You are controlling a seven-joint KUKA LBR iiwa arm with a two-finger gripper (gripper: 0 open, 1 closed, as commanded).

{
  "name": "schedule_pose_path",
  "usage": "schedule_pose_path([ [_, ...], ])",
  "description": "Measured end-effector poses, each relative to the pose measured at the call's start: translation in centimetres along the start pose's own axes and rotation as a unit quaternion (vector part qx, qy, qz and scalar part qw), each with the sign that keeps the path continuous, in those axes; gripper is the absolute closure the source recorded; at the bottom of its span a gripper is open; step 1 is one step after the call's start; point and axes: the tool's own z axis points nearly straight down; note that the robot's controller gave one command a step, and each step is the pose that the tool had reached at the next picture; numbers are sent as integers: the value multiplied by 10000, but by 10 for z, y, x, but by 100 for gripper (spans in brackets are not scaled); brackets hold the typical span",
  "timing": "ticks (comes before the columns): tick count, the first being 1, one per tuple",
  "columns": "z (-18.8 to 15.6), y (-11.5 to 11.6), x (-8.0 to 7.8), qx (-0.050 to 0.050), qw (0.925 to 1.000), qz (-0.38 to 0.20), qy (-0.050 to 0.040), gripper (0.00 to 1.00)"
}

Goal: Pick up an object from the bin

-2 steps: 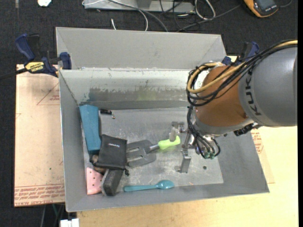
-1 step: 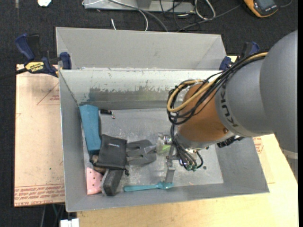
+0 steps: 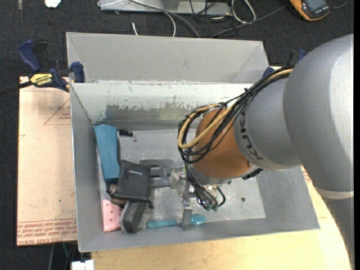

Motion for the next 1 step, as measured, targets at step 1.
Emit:
schedule_pose_path([
  [1, 0, 33, -18, 1, 9982, 604, 22, 0],
])
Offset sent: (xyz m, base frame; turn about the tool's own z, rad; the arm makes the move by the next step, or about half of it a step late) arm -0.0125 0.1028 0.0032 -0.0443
